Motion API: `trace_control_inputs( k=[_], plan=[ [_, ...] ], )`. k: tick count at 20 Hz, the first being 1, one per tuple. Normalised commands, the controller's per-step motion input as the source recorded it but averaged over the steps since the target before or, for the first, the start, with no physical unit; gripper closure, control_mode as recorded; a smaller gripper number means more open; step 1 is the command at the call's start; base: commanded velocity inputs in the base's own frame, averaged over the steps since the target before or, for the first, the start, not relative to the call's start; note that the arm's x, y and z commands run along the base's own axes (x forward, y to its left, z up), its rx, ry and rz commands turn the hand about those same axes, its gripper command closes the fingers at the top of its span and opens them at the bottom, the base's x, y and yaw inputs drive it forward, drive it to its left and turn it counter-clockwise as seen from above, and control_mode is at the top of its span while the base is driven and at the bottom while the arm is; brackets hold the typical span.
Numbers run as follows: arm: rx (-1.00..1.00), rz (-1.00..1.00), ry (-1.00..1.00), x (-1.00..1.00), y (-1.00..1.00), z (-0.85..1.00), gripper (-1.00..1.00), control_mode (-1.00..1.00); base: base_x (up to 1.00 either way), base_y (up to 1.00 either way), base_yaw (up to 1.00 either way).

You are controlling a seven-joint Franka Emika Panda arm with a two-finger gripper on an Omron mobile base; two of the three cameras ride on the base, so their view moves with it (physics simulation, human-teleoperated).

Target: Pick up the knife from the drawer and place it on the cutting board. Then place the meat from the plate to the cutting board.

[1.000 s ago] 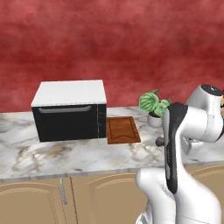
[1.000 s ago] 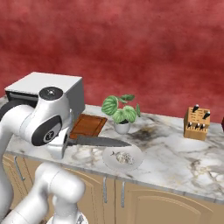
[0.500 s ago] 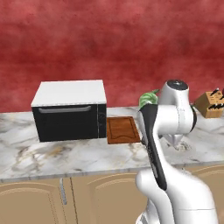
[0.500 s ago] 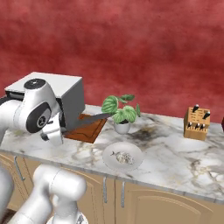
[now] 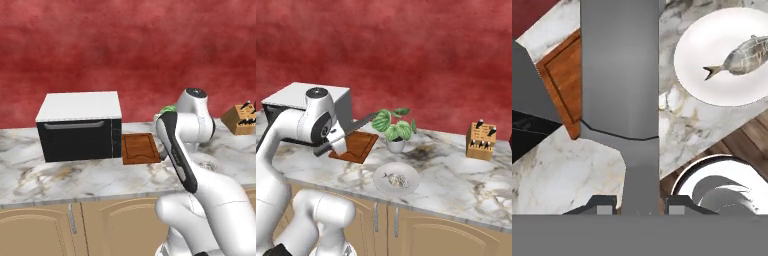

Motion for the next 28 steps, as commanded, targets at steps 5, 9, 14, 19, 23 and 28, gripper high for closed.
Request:
trace_control_inputs(
  k=[5,9,14,19,23,28],
  plan=[
    [-0.01,0.35,0.00,0.49,0.03,-0.27,1.00,-1.00,0.00,0.00,0.00],
    [-0.05,0.30,0.02,0.49,0.14,-0.35,1.00,-1.00,0.00,0.00,0.00],
    [-0.06,0.25,0.03,0.47,0.14,-0.36,1.00,-1.00,0.00,0.00,0.00],
    [-0.07,0.22,0.08,0.58,0.12,-0.38,1.00,-1.00,0.00,0.00,0.00],
    [-0.01,0.13,0.02,0.46,0.00,-0.31,1.00,-1.00,0.00,0.00,0.00],
    [-0.03,0.00,0.05,0.32,0.01,-0.26,1.00,-1.00,0.00,0.00,0.00]
  ],
)
